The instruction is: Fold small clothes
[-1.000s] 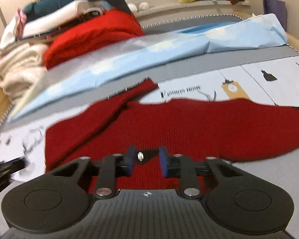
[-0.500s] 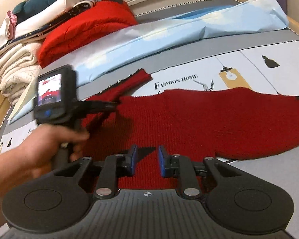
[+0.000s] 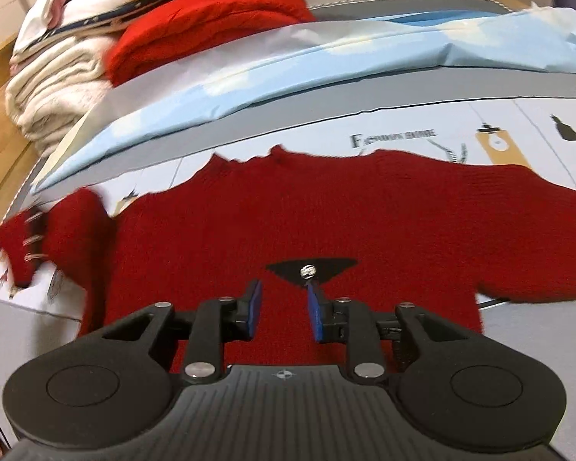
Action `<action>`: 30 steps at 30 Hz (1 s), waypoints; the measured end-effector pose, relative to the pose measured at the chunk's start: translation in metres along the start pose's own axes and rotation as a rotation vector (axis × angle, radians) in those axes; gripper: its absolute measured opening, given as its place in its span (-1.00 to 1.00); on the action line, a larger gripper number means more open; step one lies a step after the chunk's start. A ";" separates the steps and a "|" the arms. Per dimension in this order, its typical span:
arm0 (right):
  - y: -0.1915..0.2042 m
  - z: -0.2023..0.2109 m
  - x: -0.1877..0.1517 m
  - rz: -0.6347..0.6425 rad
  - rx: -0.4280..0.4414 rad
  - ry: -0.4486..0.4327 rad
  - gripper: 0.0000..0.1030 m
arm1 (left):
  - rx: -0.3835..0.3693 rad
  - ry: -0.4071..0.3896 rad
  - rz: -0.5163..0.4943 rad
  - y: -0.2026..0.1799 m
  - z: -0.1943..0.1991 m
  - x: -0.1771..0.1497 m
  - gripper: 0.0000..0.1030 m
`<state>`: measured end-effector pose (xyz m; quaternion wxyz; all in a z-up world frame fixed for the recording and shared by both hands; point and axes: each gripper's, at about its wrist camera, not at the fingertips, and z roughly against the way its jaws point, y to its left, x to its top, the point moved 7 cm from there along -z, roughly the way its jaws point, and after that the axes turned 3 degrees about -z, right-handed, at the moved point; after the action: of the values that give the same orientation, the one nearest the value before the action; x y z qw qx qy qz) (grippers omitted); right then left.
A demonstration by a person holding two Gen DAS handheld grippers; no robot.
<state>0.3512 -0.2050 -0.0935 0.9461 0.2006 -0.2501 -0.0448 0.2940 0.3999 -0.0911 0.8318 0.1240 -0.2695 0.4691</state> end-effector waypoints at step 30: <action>0.054 -0.055 -0.062 0.253 0.013 0.214 -0.20 | -0.211 0.021 -0.040 0.009 -0.118 0.010 -0.46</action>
<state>0.3231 -0.1245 -0.1443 0.9642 0.1773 -0.1715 0.0977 0.3294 0.4657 -0.1834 0.8522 0.0362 -0.3060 0.4229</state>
